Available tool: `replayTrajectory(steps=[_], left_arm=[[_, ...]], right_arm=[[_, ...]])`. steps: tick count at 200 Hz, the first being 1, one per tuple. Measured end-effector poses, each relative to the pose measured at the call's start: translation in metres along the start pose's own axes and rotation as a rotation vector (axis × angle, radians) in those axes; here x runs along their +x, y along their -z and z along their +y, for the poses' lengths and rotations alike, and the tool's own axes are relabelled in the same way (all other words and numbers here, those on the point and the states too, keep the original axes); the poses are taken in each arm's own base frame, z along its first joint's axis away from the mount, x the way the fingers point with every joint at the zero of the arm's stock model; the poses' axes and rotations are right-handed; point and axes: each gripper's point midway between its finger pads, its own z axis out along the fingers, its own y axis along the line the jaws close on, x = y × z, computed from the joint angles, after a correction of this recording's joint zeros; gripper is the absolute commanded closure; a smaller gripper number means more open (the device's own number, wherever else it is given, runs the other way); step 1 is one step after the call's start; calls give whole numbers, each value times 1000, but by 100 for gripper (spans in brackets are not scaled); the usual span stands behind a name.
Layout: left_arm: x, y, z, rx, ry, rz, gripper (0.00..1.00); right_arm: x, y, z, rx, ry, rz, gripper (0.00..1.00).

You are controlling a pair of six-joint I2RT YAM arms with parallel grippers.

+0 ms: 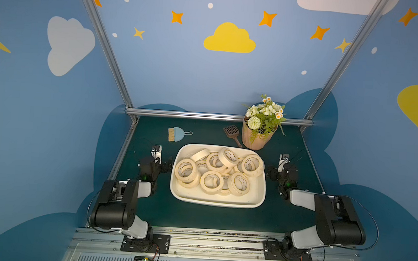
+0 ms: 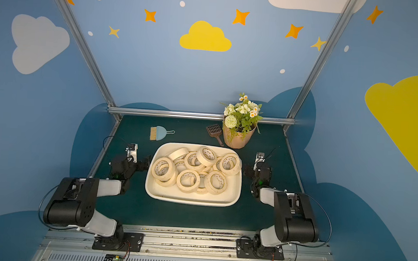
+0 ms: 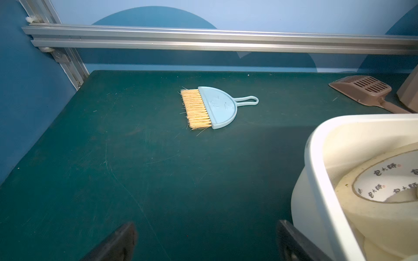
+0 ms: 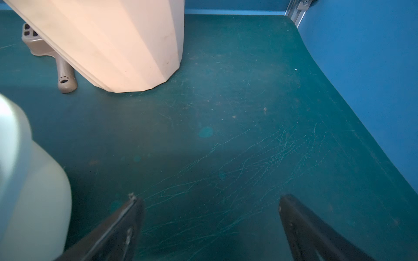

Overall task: Take out the art tape in the storage box
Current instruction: Pick up the art tape from the storage box.

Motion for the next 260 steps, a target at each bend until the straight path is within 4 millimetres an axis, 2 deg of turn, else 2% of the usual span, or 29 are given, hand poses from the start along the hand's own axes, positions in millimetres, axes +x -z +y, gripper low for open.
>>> replayTrajectory(steps=[213,233,246,260], left_arm=[[0,0,1,-4,3,1,0],[3,0,4,-25,17,43,0],[-8,4,6,-44,26,60,0],[-41,16,8,-70,20,10,0]], right_arm=[[0,-1,1,-39,-10,6,1],[0,-1,1,-42,-10,8,1],[-3,1,0,-37,-14,5,1],[-15,6,-1,-36,-15,4,1]])
